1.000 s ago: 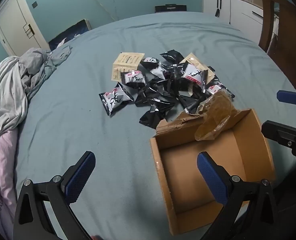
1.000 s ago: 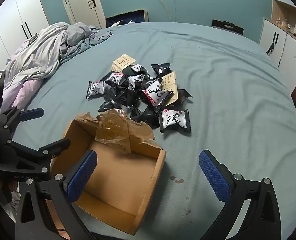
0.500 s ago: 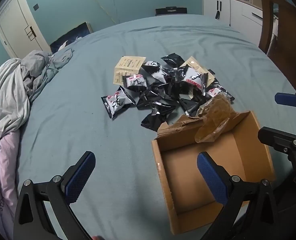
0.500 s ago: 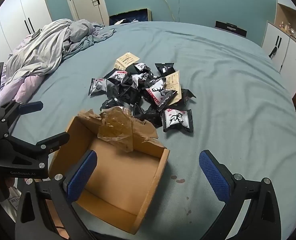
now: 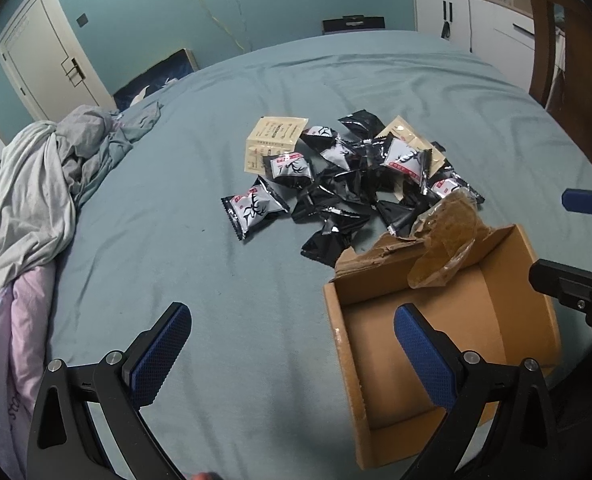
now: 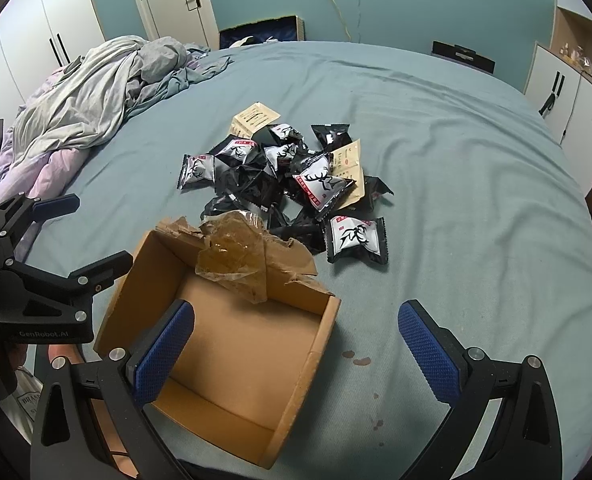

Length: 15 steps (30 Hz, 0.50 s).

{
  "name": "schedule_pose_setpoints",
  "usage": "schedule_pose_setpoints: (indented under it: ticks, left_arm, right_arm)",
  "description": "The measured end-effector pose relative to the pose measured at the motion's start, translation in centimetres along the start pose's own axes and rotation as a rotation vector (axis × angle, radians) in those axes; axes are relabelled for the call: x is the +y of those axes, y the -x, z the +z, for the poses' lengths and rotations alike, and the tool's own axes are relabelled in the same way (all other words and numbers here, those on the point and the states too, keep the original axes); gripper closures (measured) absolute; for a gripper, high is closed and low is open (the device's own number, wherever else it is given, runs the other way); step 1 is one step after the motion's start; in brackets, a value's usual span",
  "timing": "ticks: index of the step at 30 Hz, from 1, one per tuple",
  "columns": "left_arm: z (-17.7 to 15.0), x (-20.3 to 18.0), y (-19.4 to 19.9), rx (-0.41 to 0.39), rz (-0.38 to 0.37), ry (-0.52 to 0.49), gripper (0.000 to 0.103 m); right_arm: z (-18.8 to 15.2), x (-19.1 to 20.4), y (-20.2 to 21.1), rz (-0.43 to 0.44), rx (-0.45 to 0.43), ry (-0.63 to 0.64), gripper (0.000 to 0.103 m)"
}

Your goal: Organize snacks

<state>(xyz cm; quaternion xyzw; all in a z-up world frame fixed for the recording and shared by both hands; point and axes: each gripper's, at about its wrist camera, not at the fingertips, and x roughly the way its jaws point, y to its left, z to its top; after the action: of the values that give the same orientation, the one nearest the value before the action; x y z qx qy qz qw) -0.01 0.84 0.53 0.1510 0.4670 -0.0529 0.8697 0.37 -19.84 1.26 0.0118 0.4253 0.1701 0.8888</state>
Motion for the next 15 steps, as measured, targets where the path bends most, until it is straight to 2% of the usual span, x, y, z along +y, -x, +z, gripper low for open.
schedule_pose_setpoints:
  ticks: [15]
  left_arm:
    - [0.07,0.18,0.31,-0.007,0.005,0.011,0.0]
  right_arm:
    - [0.03,0.0,-0.16,0.001,0.008,-0.003,0.0]
